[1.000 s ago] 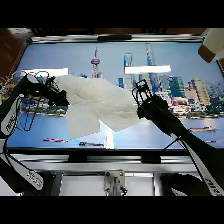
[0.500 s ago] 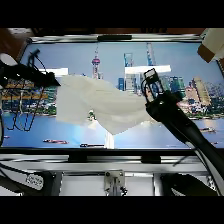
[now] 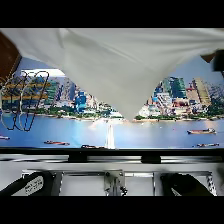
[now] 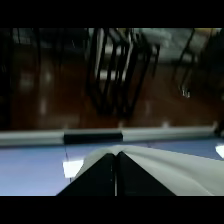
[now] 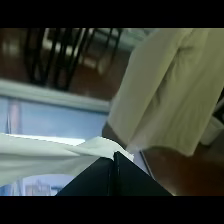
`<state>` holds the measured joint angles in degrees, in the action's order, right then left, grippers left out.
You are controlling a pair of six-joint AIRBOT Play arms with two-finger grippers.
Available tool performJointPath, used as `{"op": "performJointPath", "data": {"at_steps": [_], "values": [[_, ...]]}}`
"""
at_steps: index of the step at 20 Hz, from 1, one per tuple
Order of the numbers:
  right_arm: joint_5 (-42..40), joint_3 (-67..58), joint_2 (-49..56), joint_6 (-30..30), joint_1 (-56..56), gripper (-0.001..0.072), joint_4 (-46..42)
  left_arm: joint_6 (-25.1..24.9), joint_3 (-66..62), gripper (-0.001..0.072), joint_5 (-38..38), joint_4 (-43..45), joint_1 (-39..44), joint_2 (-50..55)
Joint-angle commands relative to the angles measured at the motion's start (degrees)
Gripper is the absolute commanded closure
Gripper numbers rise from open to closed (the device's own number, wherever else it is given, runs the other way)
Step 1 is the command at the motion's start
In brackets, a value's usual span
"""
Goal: Fold the shirts.
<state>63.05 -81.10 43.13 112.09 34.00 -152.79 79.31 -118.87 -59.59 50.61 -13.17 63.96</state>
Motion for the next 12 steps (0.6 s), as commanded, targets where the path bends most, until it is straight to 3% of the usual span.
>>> {"op": "performJointPath", "data": {"at_steps": [1,4,6,9,12], "values": [[-6.54,-5.95,-5.66,1.73,0.00,0.0671,2.36,5.01,-0.66,0.0681,6.03,-0.09,-3.85,-10.32],[-7.39,-7.28,-8.50,2.56,0.00,0.0671,9.53,4.74,-0.63,0.0682,4.11,-0.04,-3.89,-14.62],[-5.16,-7.28,-8.81,2.58,0.00,0.0671,14.51,4.79,-0.63,0.0681,-1.79,1.42,-3.91,-15.56],[6.38,-6.91,-5.16,2.49,0.00,0.0671,23.06,4.79,3.45,0.0681,-14.19,3.98,-3.96,-15.56],[15.15,-2.71,1.53,2.49,-0.02,0.0671,25.33,3.78,14.45,0.0681,-17.66,5.31,-3.96,-15.43]]}}
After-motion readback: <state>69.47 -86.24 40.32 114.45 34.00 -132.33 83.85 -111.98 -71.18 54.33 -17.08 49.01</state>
